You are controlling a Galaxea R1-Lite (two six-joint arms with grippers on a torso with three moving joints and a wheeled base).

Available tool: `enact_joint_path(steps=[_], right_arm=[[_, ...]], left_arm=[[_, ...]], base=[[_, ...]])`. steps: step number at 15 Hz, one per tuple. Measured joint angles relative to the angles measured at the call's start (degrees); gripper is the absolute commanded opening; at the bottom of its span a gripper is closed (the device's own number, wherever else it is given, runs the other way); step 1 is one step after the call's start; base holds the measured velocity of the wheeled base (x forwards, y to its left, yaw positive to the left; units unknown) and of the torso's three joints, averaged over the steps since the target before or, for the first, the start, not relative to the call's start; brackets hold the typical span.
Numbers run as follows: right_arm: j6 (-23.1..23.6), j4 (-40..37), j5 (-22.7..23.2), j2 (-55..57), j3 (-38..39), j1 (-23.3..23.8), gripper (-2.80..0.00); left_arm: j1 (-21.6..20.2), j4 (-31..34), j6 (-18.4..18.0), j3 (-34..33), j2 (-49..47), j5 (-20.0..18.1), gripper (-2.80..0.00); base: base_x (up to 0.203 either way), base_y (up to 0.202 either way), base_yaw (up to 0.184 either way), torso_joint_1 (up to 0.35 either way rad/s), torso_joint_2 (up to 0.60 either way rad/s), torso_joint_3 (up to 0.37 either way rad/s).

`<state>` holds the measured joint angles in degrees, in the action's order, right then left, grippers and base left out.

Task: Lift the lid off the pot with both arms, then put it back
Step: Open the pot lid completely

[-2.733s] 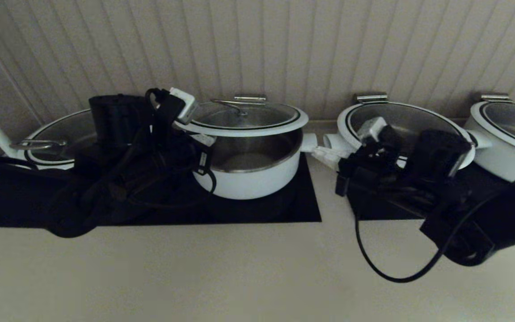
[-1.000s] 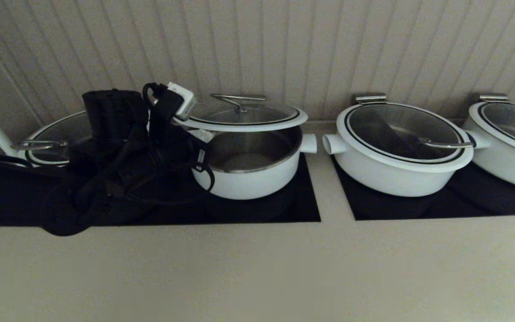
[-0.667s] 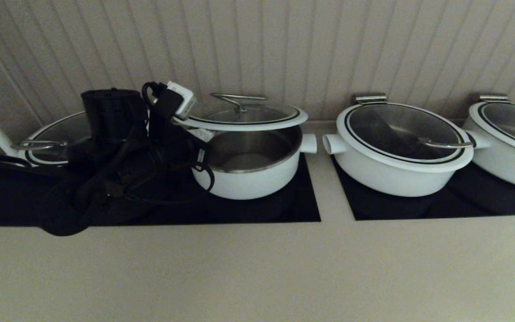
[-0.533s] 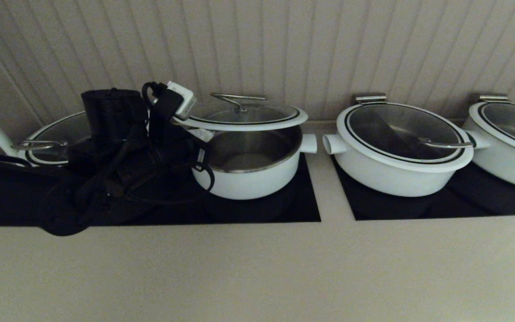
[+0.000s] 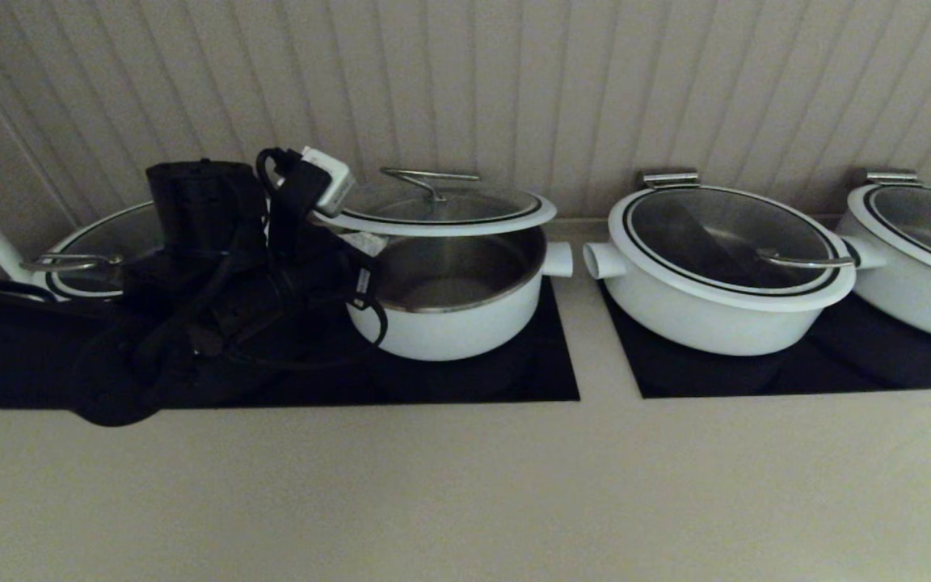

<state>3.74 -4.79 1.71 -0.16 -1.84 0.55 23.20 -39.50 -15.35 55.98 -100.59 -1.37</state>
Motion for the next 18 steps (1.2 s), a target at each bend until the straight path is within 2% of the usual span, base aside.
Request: enact_joint_path(steps=[2,6,10,12,13,15,16,17,18], right_arm=[[-0.7,0.1,0.0,0.0,0.0,0.0,-2.80],[3.1,0.1,0.2,0.0,0.1,0.0,-2.80],[-4.4,0.1,-1.9,0.0,0.1,0.0,-2.80],[-4.6,0.1,-2.1,0.0,0.0,0.0,-2.80],[-3.6,0.5,-2.1,0.0,0.0,0.0,-2.80],[2.1,2.6,-1.0,0.0,0.7,0.0,-2.80],[3.4,2.6,-0.6,0.0,0.9,0.0,-2.80],[2.4,1.6,-0.8,0.0,0.9,0.0,-2.80],[-0.9,1.3,-1.4,0.0,0.7,0.0,-2.80]], left_arm=[[0.0,0.0,0.0,0.0,0.1,0.0,-2.80],[-0.1,-0.1,0.0,0.0,0.1,0.0,-2.80],[-0.1,-0.1,0.0,0.4,0.3,0.0,-2.80],[0.0,-0.1,0.0,0.4,0.5,0.0,-2.80],[0.0,-0.1,0.0,0.4,0.7,0.0,-2.80],[0.0,-0.1,0.0,0.4,0.9,0.0,-2.80],[0.0,-0.1,0.0,0.3,1.0,0.0,-2.80],[0.0,-0.1,-0.1,0.3,1.0,0.0,-2.80],[0.0,-0.1,-0.1,0.3,1.0,0.0,-2.80]], base=[[0.000,0.000,0.000,0.000,0.00,0.000],[0.000,0.000,0.000,0.000,0.00,0.000],[0.000,0.000,0.000,0.000,0.00,0.000],[0.000,0.000,0.000,0.000,0.00,0.000],[0.000,0.000,0.000,0.000,0.00,0.000],[0.000,0.000,0.000,0.000,0.00,0.000],[0.000,0.000,0.000,0.000,0.00,0.000],[0.000,0.000,0.000,0.000,0.00,0.000],[0.000,0.000,0.000,0.000,0.00,0.000]])
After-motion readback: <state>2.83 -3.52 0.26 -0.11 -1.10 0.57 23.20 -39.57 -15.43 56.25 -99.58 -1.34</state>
